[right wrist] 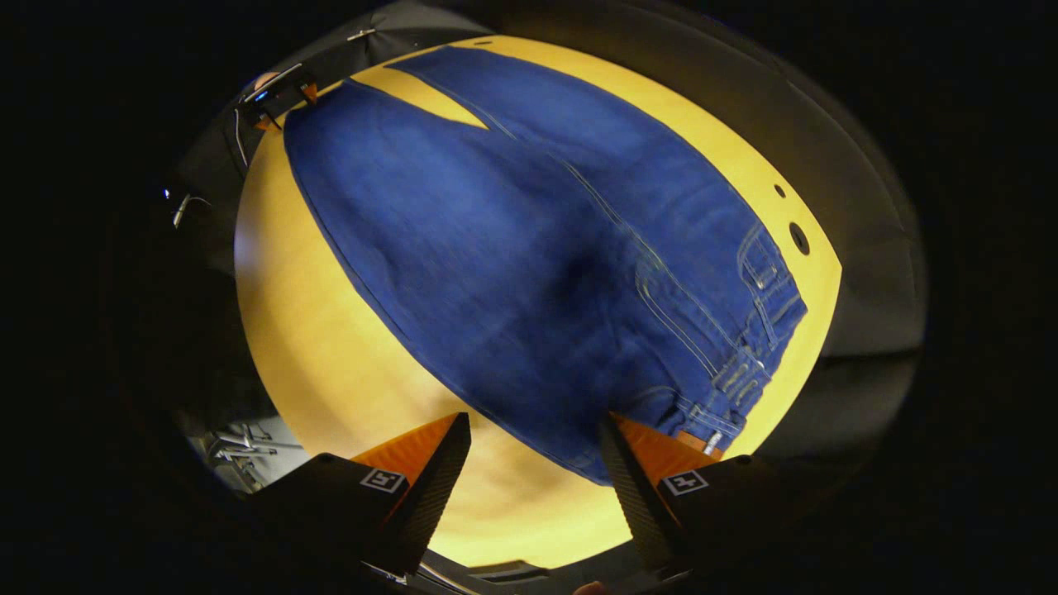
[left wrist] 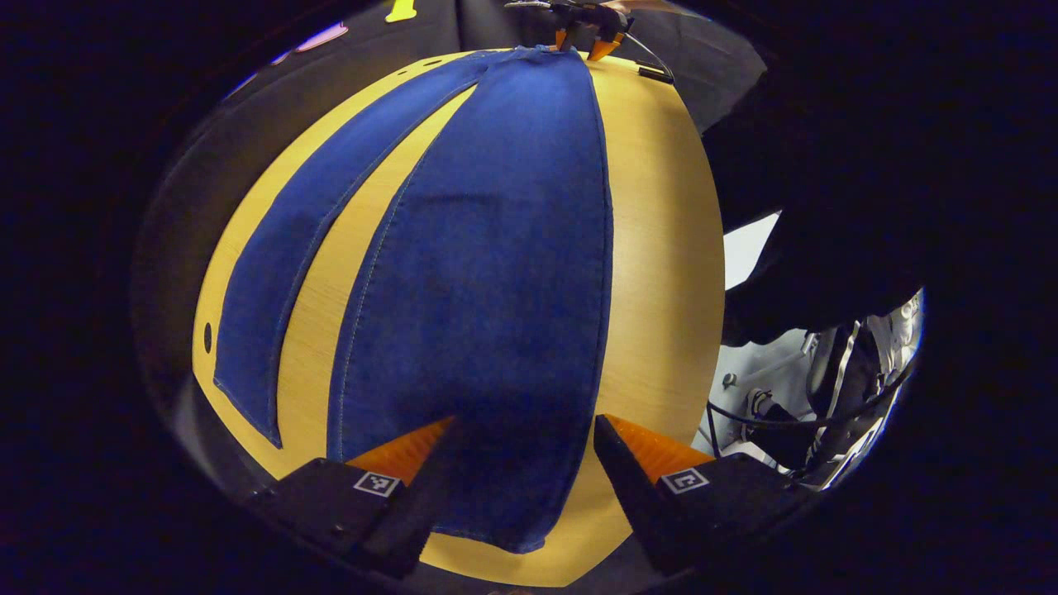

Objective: Grasp the waist and the cuffs of the jeans and fold them to make the two legs overlap; first hold the waist and fold one-third of the jeans toward the cuffs, then hold the cuffs and fold the remaining one-third in the same direction to finish folding.

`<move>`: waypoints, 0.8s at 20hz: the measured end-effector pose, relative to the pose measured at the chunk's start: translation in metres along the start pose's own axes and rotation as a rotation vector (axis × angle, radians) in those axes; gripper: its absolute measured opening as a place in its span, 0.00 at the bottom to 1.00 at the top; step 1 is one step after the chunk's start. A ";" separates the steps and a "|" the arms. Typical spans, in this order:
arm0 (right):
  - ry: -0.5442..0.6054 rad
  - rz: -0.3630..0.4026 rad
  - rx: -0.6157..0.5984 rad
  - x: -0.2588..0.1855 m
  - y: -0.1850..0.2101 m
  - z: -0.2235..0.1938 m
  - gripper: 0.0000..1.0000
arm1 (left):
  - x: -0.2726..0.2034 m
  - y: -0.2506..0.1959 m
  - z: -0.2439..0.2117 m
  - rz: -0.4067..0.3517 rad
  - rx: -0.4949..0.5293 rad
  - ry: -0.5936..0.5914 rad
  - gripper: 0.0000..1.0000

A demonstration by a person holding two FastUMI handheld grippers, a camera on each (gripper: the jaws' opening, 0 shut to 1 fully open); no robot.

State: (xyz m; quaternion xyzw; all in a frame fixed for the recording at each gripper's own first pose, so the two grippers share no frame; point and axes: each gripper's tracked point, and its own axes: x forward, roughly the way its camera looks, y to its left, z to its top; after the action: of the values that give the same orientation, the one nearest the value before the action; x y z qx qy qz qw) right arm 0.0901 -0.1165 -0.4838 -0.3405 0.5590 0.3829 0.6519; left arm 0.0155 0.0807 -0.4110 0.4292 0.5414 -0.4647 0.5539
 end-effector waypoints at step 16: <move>0.048 0.035 0.355 0.008 -0.036 -0.005 0.21 | -0.001 0.046 -0.005 -0.050 -0.268 0.002 0.06</move>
State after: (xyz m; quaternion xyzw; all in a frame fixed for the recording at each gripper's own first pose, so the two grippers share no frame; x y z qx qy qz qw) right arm 0.1201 -0.1367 -0.4919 -0.2196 0.6389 0.2812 0.6816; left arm 0.0597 0.0945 -0.4116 0.3381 0.6096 -0.4017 0.5939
